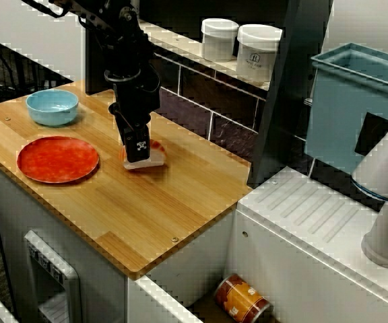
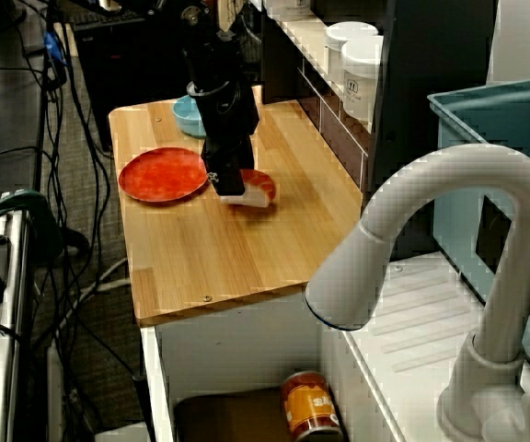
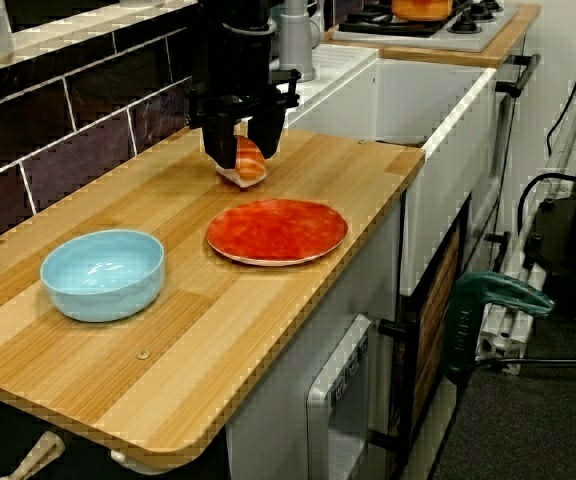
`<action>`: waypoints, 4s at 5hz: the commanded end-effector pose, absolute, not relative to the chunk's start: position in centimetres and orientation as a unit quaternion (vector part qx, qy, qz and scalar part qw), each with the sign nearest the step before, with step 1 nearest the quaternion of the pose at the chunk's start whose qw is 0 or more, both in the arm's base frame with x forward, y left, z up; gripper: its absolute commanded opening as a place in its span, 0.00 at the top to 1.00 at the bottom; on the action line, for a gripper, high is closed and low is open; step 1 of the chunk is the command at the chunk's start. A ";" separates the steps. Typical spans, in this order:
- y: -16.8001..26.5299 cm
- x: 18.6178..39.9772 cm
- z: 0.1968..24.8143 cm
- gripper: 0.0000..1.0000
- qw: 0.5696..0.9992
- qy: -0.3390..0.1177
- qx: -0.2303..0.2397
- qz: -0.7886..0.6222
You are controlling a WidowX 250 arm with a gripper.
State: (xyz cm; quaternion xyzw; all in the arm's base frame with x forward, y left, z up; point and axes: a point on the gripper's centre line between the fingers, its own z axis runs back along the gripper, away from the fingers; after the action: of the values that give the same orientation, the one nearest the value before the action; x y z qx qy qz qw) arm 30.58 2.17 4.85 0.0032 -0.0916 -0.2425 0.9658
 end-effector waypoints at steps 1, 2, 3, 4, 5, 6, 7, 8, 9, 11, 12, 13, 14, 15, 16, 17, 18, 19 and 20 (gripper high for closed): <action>2.6 31.8 6.2 1.00 0.964 -0.104 0.000 -0.245; 3.1 31.1 7.4 1.00 0.964 -0.103 -0.019 -0.245; 3.3 30.4 8.4 1.00 0.963 -0.103 -0.028 -0.249; 3.2 29.1 9.0 1.00 0.960 -0.103 -0.039 -0.258; 3.2 28.2 9.7 1.00 0.957 -0.109 -0.041 -0.265; 4.3 27.5 9.5 1.00 0.961 -0.099 -0.044 -0.253; 5.7 26.6 9.3 1.00 0.966 -0.079 -0.037 -0.243; 8.0 25.7 9.0 1.00 0.971 -0.072 -0.040 -0.222; 9.7 24.9 8.8 1.00 0.974 -0.069 -0.048 -0.212; 10.4 24.1 6.9 1.00 0.976 -0.043 -0.038 -0.210; 9.9 24.1 6.1 1.00 0.976 -0.035 -0.029 -0.215; 9.5 24.4 5.7 0.88 0.975 -0.027 -0.023 -0.219; 9.5 24.7 5.8 0.00 0.975 -0.020 -0.020 -0.220; 10.2 24.8 6.6 0.00 0.975 -0.023 -0.026 -0.218; 10.9 24.7 6.8 0.00 0.976 -0.024 -0.030 -0.213; 11.1 25.0 6.6 0.00 0.973 -0.018 -0.013 -0.229; 11.6 25.3 6.7 0.00 0.961 -0.002 0.016 -0.277; 12.4 25.6 7.0 0.00 0.937 0.023 0.024 -0.348; 13.2 26.1 7.7 0.00 0.885 0.046 0.017 -0.463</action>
State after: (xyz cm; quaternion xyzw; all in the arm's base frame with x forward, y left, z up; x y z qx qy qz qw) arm 25.25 13.30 6.57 0.0002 0.0576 -0.4635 0.8842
